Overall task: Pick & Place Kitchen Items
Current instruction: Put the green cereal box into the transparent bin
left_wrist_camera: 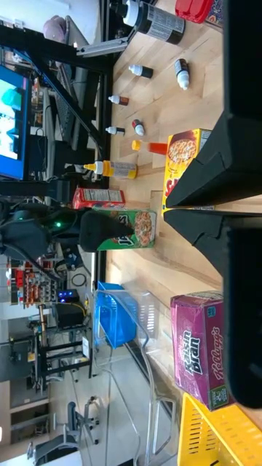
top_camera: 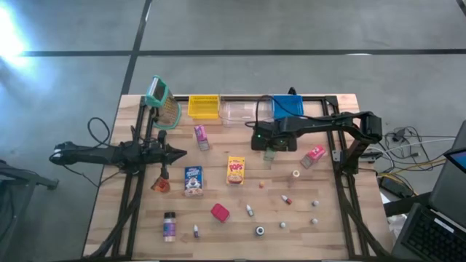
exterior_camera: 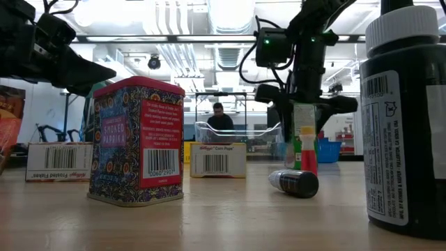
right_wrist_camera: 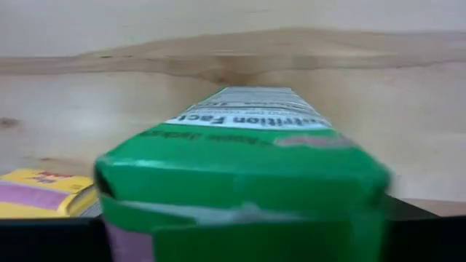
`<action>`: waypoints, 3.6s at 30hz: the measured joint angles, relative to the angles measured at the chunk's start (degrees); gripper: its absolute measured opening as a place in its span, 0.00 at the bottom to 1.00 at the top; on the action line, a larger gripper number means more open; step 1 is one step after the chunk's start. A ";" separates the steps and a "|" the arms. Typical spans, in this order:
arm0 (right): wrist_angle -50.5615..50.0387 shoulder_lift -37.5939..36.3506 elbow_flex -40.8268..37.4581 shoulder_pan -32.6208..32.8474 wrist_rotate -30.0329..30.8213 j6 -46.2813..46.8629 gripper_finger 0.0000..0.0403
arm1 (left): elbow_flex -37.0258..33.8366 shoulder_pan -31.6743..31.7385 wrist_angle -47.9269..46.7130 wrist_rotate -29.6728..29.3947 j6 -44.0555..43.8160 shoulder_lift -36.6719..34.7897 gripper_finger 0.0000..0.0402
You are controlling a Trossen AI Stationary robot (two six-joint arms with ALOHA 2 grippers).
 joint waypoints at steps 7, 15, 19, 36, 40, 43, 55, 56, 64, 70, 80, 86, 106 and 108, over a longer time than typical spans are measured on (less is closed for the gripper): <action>0.00 0.00 1.34 -0.02 -0.07 -2.64 0.46 | 0.00 0.01 0.00 0.00 0.00 0.00 0.06; -0.02 0.02 1.48 -0.09 -1.76 -5.55 0.38 | 0.00 0.00 -0.01 0.00 0.01 0.00 0.06; -0.07 0.02 2.37 -0.15 -2.13 -7.27 0.38 | -0.02 0.01 0.01 0.00 0.00 0.00 0.06; -0.29 0.02 9.00 -1.79 -1.93 -20.60 0.38 | -0.02 0.01 -0.02 0.00 0.00 0.00 0.06; -0.47 0.02 9.11 -1.77 -2.14 -20.97 0.39 | 0.00 0.02 0.01 0.00 0.00 0.00 0.06; -0.46 0.02 9.11 -1.77 -3.10 -21.05 0.41 | -0.02 0.00 0.01 0.00 0.00 0.00 0.06; 0.87 0.04 9.11 -2.48 -3.24 -25.81 0.37 | 0.00 0.02 0.01 0.02 0.00 0.00 0.06; 0.94 0.04 9.18 -2.72 -3.21 -26.82 0.37 | 0.00 0.00 -0.01 0.02 0.00 -0.02 0.06; 0.90 0.11 15.75 -4.88 -3.02 -39.50 0.42 | -0.02 0.00 -0.02 0.02 0.00 -0.02 0.06; 1.07 0.11 23.16 -7.99 -2.53 -54.39 0.38 | 0.00 0.01 -0.02 0.02 0.00 0.00 0.06; 0.92 0.09 29.19 -14.10 3.83 -83.72 0.42 | 0.00 0.02 -0.01 0.01 0.00 -0.01 0.06; 2.37 0.07 29.96 -20.45 5.25 -90.61 0.40 | -0.01 0.00 -0.02 0.00 0.00 -0.02 0.06; -17.55 20.99 45.94 -29.03 -4.35 -106.76 0.39 | -0.01 0.01 0.01 0.02 0.00 -0.02 0.06; -21.23 23.12 49.13 -29.01 -4.33 -108.15 0.38 | 0.00 0.00 -0.01 0.02 0.00 -0.02 0.06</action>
